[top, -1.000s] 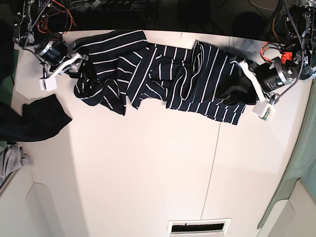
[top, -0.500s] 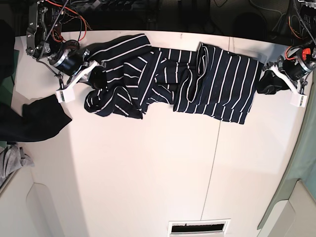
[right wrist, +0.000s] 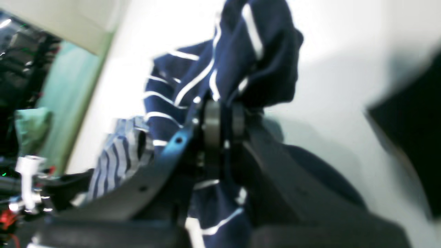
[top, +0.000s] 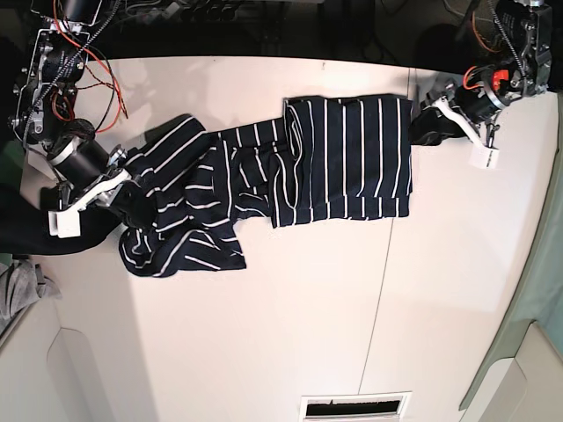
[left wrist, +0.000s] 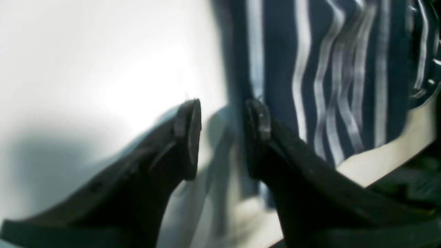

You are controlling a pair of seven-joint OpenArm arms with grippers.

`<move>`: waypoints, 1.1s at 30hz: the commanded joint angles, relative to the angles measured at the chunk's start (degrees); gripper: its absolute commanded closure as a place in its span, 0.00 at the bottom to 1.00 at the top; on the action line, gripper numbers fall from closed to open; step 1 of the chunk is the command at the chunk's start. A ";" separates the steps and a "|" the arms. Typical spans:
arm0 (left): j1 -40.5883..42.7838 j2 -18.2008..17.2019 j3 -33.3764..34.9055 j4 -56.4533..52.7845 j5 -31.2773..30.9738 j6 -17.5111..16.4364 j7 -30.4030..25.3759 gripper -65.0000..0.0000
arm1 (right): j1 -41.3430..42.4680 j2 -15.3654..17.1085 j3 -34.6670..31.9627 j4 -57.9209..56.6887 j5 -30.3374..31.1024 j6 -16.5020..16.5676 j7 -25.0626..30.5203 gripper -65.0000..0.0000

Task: Layout the t-shirt on the table in an organized manner, then fold the t-shirt properly
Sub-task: 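Push the folded shirt ends together with both grippers, then lift and fold the shirt bundle over with both grippers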

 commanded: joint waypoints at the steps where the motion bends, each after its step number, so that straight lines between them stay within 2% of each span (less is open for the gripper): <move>1: -0.24 0.33 0.74 0.66 0.13 -0.28 0.24 0.63 | 0.74 -0.42 -0.85 2.38 1.60 1.14 0.09 1.00; 4: -0.76 3.06 2.34 0.66 1.46 -0.28 0.02 0.63 | 0.57 -2.34 -5.38 5.92 1.86 1.16 -1.68 1.00; 8: -1.60 5.22 2.67 0.63 2.32 -0.28 0.04 0.63 | -0.87 -4.96 -14.97 7.58 -0.11 1.31 -1.64 1.00; 15: -2.32 5.29 2.67 0.63 2.54 -0.28 0.09 0.63 | -1.75 -8.22 -32.39 6.27 -16.92 0.63 4.42 1.00; 16: -2.32 5.18 2.67 0.63 2.51 -0.28 0.09 0.63 | -1.75 -8.72 -33.70 5.70 -18.60 0.63 4.39 0.96; 18: -2.29 4.98 2.67 0.63 2.49 -0.28 0.09 0.63 | -1.75 -9.40 -35.65 4.61 -20.00 0.63 4.39 0.63; 19: -2.29 4.74 2.67 0.63 2.45 -0.28 0.09 0.63 | -1.77 -9.51 -36.30 4.28 -19.85 0.63 4.57 0.49; 20: -2.32 4.50 2.67 0.63 2.36 -0.31 0.09 0.63 | -1.77 -9.51 -36.98 4.20 -19.80 0.63 5.35 0.40; 21: -2.32 4.20 2.64 0.63 2.10 -0.31 0.09 0.63 | -1.75 -9.51 -37.42 4.20 -19.67 0.63 6.03 0.37; 25: -2.32 2.34 1.31 0.76 -1.44 -0.66 0.35 0.63 | -0.81 -10.14 -37.83 4.22 -19.47 0.63 7.39 0.37; 27: -2.29 1.11 -0.98 1.53 -2.93 -2.18 1.36 0.63 | 0.35 -10.27 -37.73 4.24 -19.47 0.63 7.43 0.37; 30: -2.16 -1.16 -5.27 4.15 -5.51 -2.18 4.46 0.63 | 3.10 -10.27 -36.59 4.24 -19.54 0.61 7.76 0.37; 33: -1.90 -3.98 -9.35 8.35 -6.91 -2.18 5.07 0.66 | 6.51 -10.27 -33.33 4.24 -19.93 -0.50 8.11 0.37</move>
